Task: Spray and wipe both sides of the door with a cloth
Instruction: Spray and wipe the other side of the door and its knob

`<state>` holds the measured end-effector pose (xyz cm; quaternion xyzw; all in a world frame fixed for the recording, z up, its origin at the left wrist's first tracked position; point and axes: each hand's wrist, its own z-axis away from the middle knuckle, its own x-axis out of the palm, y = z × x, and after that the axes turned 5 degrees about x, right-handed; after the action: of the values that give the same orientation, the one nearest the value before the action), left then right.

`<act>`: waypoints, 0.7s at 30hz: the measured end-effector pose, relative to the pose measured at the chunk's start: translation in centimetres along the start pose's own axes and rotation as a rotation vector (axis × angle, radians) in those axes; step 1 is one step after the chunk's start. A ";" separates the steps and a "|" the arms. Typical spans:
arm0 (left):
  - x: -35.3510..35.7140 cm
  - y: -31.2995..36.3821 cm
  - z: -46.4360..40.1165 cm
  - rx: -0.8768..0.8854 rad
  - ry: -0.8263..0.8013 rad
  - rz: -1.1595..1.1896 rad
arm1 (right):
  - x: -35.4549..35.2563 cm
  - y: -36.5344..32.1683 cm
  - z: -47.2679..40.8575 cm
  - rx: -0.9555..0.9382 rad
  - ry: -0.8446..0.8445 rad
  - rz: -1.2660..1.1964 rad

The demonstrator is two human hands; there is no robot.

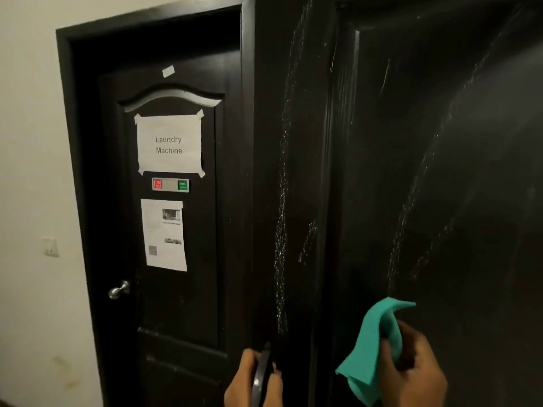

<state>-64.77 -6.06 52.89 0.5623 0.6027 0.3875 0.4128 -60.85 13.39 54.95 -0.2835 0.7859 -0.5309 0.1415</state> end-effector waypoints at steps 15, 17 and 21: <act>3.7 6.3 -0.4 0.244 0.200 0.005 | -0.6 -2.7 -4.1 -0.026 -0.328 0.037; 3.8 7.2 -0.5 0.240 0.208 0.010 | -0.9 -3.1 -4.4 -0.011 -0.358 0.015; 3.6 9.8 -0.9 0.269 0.258 0.012 | -1.1 -3.7 -4.8 0.005 -0.394 -0.008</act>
<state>-62.17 -1.85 62.08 0.5617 0.6936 0.3748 0.2509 -61.42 16.65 60.20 -0.3845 0.7408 -0.4676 0.2911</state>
